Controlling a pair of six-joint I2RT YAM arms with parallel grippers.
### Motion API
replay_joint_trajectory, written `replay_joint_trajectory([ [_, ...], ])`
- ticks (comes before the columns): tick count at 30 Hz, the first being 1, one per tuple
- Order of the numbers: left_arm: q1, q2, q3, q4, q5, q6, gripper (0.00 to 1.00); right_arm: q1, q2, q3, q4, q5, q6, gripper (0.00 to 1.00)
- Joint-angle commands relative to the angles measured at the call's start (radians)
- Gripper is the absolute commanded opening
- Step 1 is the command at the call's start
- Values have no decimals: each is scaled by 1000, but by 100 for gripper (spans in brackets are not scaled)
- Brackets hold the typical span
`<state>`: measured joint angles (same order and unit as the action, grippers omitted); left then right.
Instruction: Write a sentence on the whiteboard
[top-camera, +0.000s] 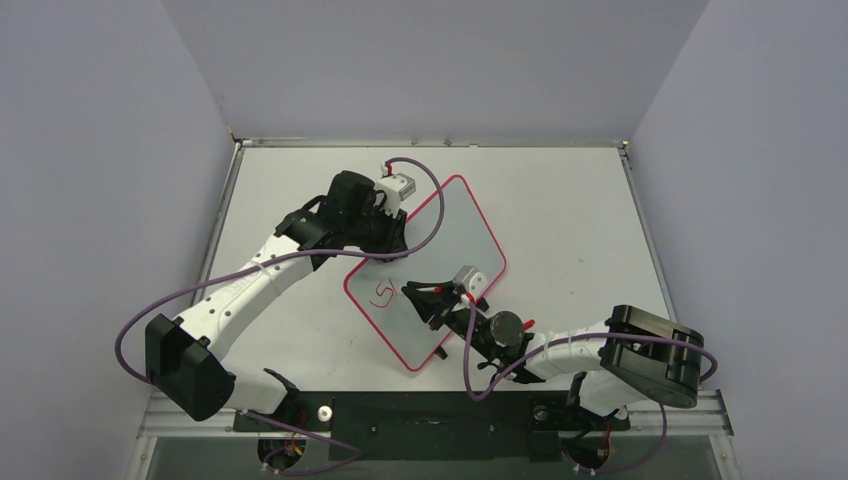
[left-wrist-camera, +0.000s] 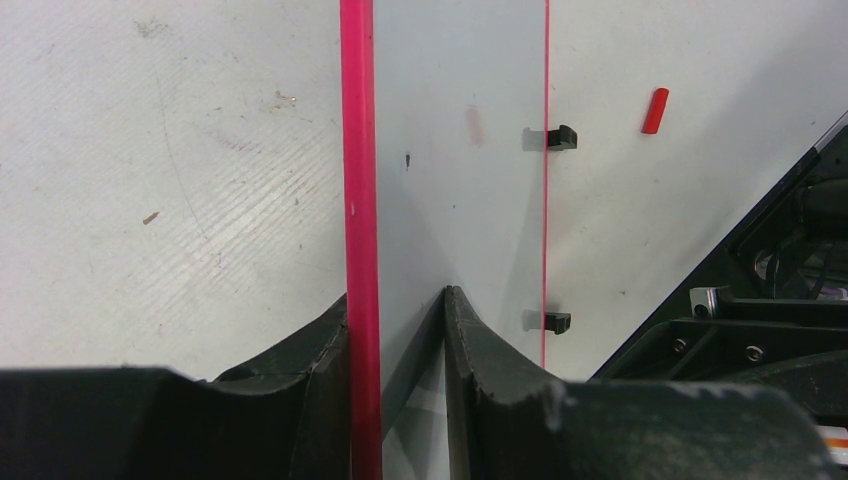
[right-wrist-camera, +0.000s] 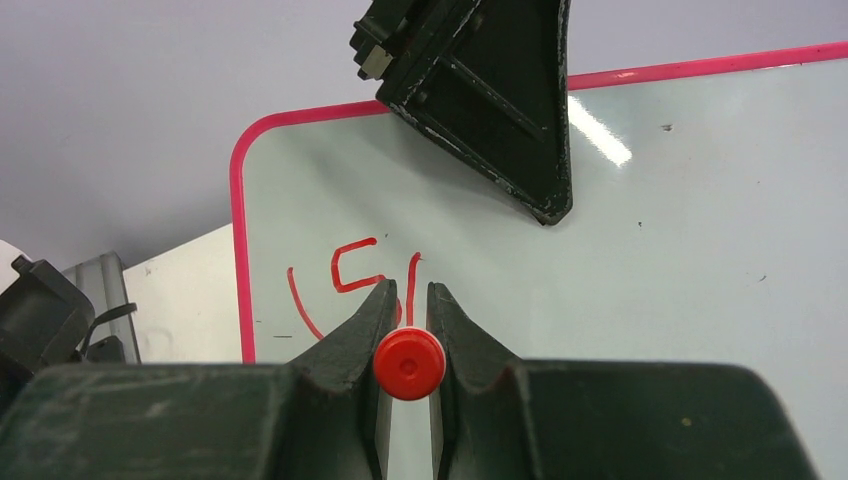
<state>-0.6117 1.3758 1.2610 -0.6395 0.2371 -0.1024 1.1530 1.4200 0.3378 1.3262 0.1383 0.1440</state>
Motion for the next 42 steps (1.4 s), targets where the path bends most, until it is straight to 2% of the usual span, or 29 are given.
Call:
replay_joint_trajectory([
  [1, 2, 13, -30, -22, -175, 139, 0, 7, -12, 12, -38, 11, -16, 0],
  [25, 2, 0, -40, -21, -162, 135, 0, 3, 28, 154, -106, 104, -101, 0],
  [42, 1, 2, -38, -23, -167, 135, 0, 8, -7, 50, -104, 152, -84, 0],
])
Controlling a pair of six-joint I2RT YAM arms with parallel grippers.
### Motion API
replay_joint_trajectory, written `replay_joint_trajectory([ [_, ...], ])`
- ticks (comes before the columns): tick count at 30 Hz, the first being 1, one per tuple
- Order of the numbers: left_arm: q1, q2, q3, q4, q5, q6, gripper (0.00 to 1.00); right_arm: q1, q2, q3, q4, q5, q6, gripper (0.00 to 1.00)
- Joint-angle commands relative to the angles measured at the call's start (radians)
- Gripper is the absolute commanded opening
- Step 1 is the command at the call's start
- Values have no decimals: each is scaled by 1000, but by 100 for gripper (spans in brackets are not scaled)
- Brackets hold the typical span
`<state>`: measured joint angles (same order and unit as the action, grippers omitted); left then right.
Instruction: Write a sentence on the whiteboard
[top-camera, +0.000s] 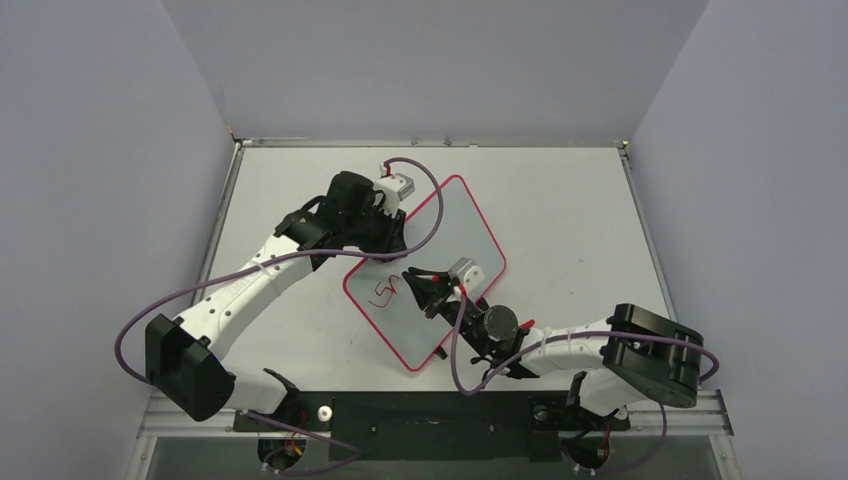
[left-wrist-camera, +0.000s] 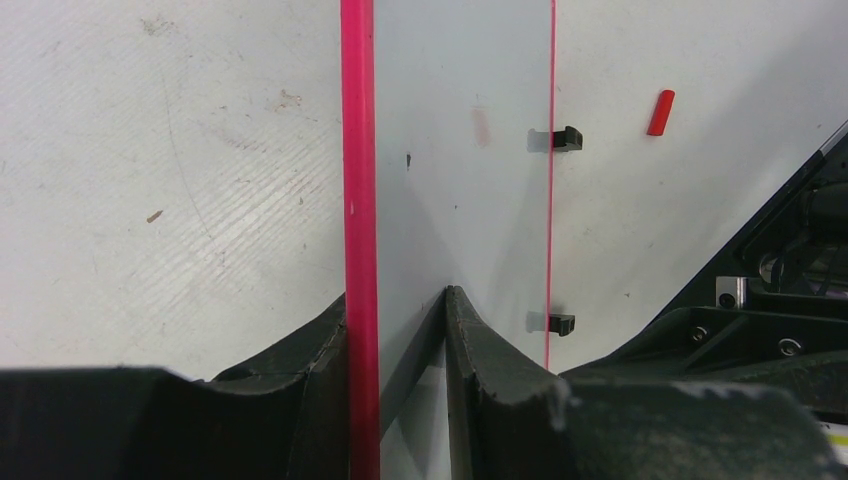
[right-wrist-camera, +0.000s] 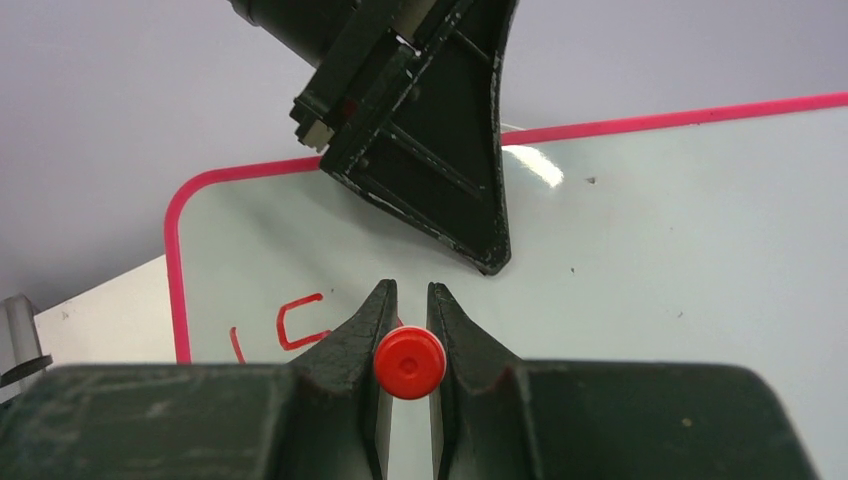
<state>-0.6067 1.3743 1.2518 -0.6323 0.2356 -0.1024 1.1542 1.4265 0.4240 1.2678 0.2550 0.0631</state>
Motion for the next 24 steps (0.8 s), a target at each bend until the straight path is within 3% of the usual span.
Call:
replay_joint_trajectory([
  [1, -4, 4, -29, -29, -165, 136, 0, 8, -15, -41, -46, 36, 0, 0],
  [12, -5, 5, -28, -29, -165, 135, 0, 21, -41, -67, -55, 47, 6, 0],
  [24, -14, 8, -31, -33, -181, 137, 0, 22, -15, 18, -80, 25, -32, 0],
])
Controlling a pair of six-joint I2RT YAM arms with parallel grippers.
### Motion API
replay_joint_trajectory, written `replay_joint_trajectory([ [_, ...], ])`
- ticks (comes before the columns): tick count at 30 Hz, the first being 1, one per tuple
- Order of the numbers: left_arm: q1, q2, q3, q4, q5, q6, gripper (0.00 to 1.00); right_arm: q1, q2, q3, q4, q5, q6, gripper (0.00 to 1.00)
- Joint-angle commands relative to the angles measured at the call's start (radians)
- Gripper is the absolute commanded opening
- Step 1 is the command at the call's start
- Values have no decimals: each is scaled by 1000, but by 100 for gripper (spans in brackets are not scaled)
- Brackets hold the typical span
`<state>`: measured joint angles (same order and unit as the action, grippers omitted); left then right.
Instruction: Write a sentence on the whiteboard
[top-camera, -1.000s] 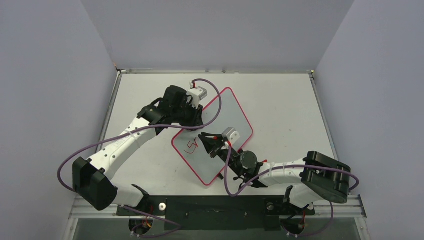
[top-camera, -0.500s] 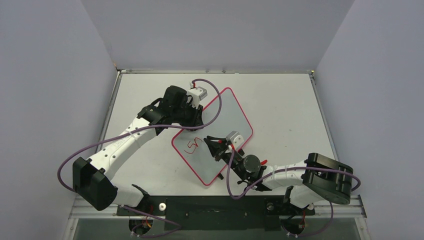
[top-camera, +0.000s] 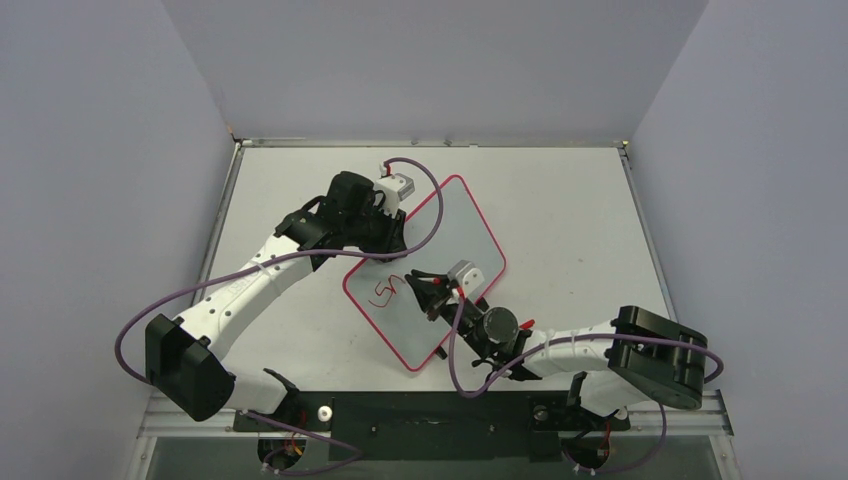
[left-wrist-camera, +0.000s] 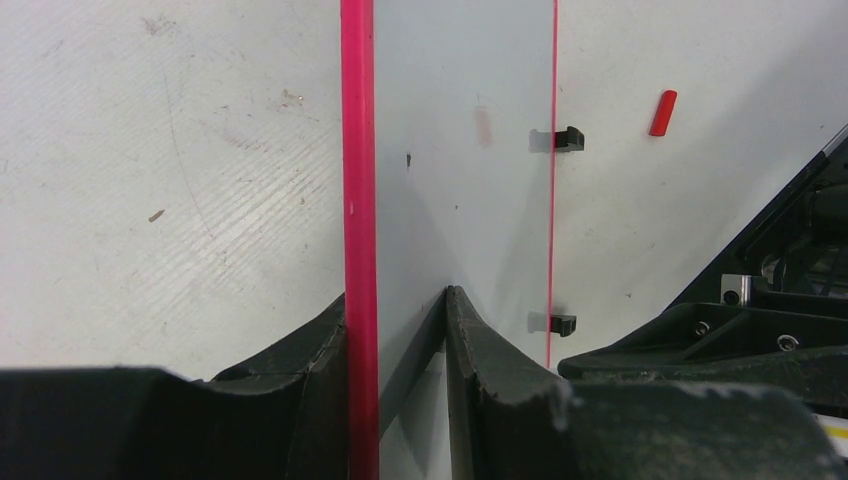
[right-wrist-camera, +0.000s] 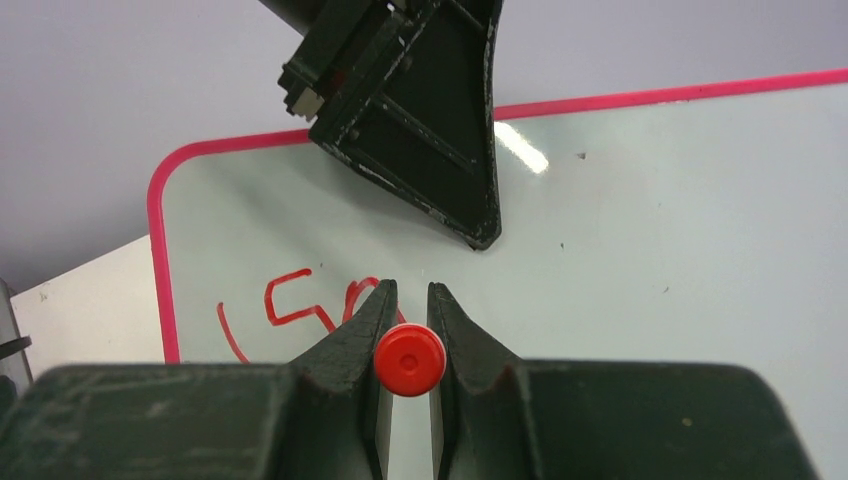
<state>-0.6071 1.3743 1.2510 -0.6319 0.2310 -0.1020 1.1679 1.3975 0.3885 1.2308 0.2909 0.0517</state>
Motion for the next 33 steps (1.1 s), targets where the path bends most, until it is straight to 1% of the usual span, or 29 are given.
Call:
replay_joint_trajectory([
  [1, -13, 7, -29, -34, -177, 137, 0, 7, 18, 57, -43, -12, -23, 0],
  [16, -15, 4, -30, -33, -173, 136, 0, -20, 48, 141, -73, -1, -44, 0],
  [33, -16, -2, -30, -32, -172, 136, 0, -48, 40, 102, -107, 39, -39, 0],
])
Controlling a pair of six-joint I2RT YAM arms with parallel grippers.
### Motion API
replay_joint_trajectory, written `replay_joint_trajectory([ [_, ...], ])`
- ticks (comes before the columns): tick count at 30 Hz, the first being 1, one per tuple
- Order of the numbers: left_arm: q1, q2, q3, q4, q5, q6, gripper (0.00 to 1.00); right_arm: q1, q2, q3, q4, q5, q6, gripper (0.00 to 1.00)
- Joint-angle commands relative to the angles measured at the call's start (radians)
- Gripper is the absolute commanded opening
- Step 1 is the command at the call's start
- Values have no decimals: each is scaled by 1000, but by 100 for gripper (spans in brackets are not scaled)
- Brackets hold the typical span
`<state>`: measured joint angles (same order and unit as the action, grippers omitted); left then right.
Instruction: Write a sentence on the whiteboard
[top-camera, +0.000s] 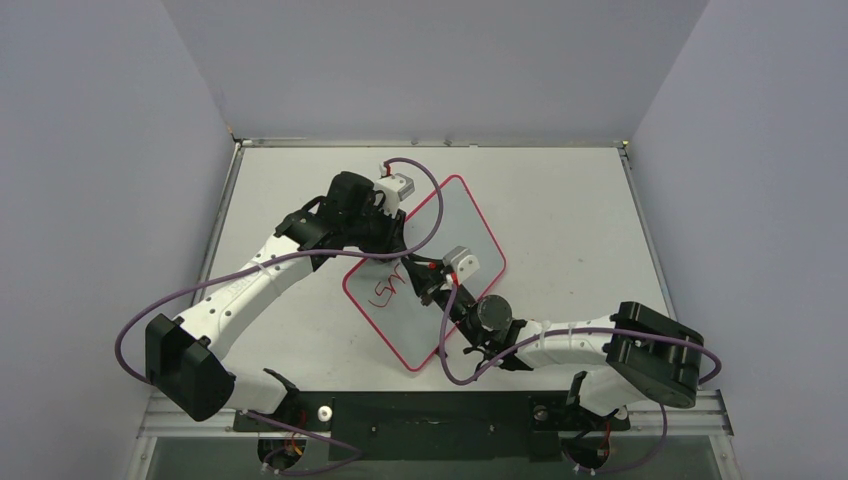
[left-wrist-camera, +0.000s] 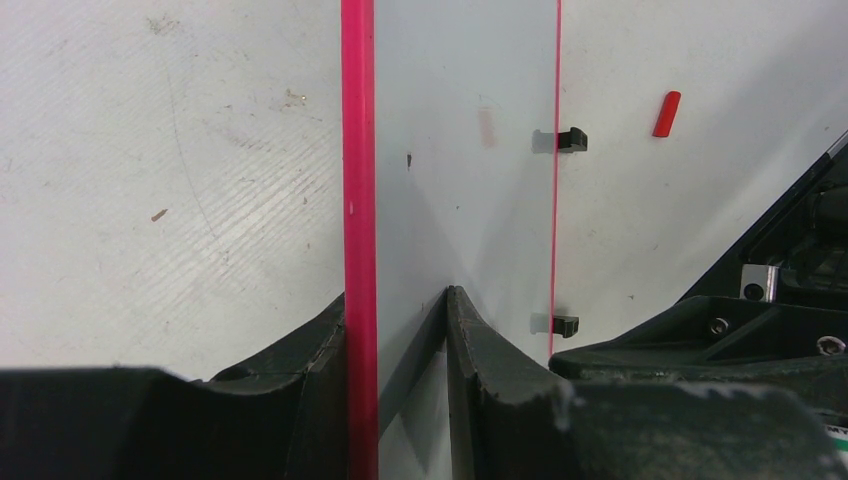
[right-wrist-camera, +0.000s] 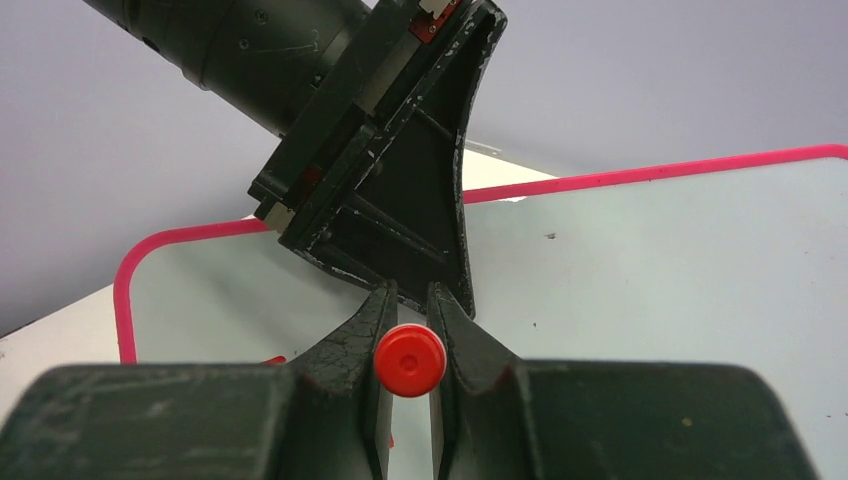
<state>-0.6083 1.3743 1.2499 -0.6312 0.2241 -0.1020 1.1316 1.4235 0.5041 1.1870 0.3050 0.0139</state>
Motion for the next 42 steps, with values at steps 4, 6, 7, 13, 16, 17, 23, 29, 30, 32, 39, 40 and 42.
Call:
replay_joint_trajectory([
  [4, -13, -3, -29, -32, -165, 136, 0, -10, -19, -41, -74, 21, 19, 0],
  [6, -14, -2, -29, -33, -166, 136, 0, -6, -37, -56, -83, 20, 28, 0],
  [7, -14, -2, -28, -32, -166, 136, 0, -5, -43, -64, -91, 21, 34, 0],
  [13, -13, -3, -29, -33, -167, 136, 0, 16, -95, -95, -123, 36, 39, 0],
  [16, -14, -2, -29, -33, -166, 137, 0, 22, -155, -100, -158, 43, 40, 0],
  [17, -14, -3, -29, -33, -166, 137, 0, 23, -170, -100, -182, 43, 40, 0],
  [23, -14, -5, -28, -32, -164, 136, 0, 31, -315, -91, -288, 46, 18, 0],
  [29, -14, -10, -30, -30, -164, 135, 0, 22, -332, -90, -240, 44, -40, 0],
  [30, -14, -11, -31, -28, -165, 135, 0, 11, -325, -94, -223, 41, -41, 0],
  [32, -14, -14, -33, -28, -165, 134, 0, -18, -306, -106, -167, 21, -25, 0],
  [39, -16, -21, -39, -23, -166, 138, 0, -110, -294, -122, -107, -36, 39, 0],
  [40, -16, -22, -39, -23, -167, 137, 0, -113, -294, -124, -105, -41, 41, 0],
  [42, -17, -23, -41, -23, -167, 137, 0, -117, -291, -128, -97, -60, 50, 0],
])
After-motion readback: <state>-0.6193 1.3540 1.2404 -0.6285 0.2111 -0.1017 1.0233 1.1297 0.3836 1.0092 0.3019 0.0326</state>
